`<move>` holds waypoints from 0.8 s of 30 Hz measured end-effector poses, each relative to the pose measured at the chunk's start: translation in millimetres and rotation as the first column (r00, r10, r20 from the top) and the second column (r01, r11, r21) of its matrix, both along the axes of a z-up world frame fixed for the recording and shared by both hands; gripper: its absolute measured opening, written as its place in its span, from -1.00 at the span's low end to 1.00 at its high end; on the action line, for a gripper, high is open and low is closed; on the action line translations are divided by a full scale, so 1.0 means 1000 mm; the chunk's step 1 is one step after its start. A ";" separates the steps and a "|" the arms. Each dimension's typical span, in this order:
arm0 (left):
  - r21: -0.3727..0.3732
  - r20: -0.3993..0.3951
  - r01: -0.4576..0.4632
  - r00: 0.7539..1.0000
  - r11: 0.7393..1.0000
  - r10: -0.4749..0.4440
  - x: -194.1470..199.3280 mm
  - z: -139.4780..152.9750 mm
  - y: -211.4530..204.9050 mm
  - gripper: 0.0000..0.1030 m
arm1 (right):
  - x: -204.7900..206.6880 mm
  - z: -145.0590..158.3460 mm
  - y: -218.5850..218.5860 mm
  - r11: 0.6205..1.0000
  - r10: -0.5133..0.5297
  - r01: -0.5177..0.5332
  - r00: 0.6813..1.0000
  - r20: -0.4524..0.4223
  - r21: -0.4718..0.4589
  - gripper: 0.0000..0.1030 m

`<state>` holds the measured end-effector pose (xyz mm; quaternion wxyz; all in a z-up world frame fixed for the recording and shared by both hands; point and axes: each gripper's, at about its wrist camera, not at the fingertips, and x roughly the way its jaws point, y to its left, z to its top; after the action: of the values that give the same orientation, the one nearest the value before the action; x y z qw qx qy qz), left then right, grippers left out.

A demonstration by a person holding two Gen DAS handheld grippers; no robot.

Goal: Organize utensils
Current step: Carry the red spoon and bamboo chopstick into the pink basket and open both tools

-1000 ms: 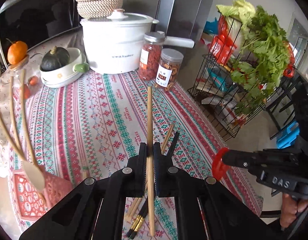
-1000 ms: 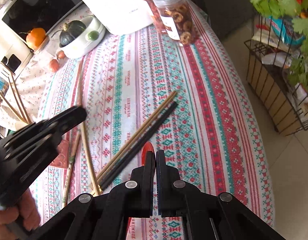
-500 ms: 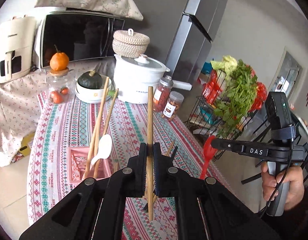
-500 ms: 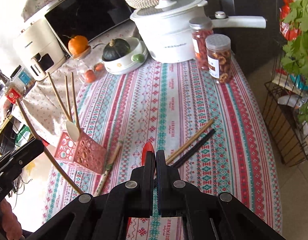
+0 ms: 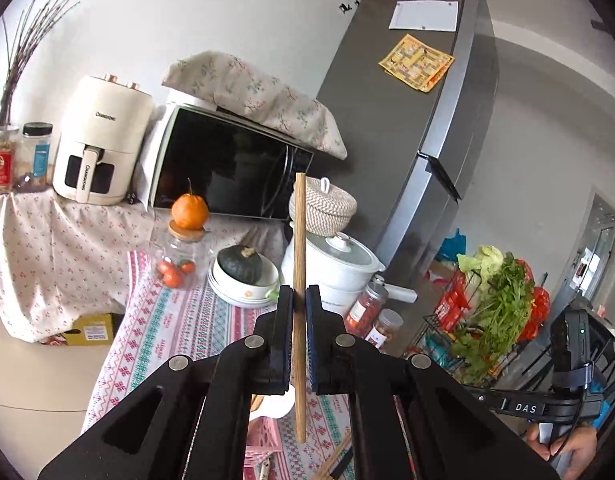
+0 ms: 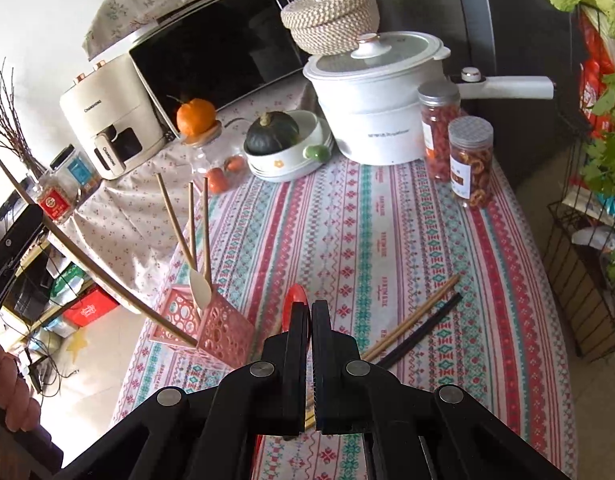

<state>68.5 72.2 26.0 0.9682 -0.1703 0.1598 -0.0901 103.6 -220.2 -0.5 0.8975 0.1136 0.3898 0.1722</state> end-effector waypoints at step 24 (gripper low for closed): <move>0.259 -0.150 0.044 0.989 0.965 -0.004 0.056 -0.064 -0.005 -0.88 | 0.013 0.031 0.061 0.994 0.002 -0.030 0.964 0.265 0.102 -0.98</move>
<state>124.3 66.7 -37.8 0.9664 -0.0453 0.2439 -0.0670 117.0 -159.7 30.5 0.9328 0.1336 0.2579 0.2131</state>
